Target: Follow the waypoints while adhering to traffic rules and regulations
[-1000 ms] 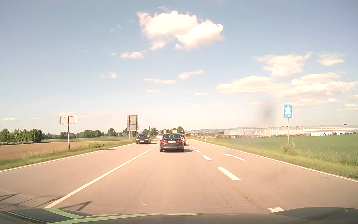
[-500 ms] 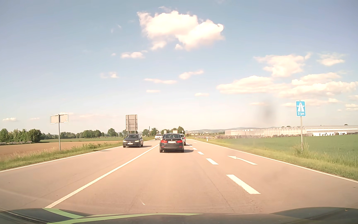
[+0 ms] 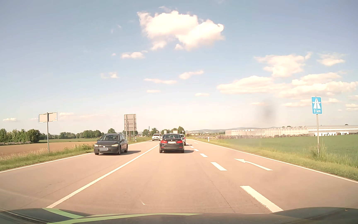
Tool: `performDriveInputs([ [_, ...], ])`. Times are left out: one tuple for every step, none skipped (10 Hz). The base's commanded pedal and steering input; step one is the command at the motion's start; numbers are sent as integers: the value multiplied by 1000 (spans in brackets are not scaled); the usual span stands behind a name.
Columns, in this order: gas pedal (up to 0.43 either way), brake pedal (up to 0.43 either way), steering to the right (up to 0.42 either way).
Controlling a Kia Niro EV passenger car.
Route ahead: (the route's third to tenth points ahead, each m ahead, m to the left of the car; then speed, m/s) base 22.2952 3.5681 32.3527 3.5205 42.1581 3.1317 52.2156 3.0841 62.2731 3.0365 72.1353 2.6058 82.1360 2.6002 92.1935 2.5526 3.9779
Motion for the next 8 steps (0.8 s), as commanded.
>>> performDriveInputs([
  [59,0,-5],
  [47,0,-5],
  [39,0,-5],
  [20,0,-5],
  [8,0,-5],
  [0,0,-4],
  [0,0,-5],
  [0,0,-4],
])
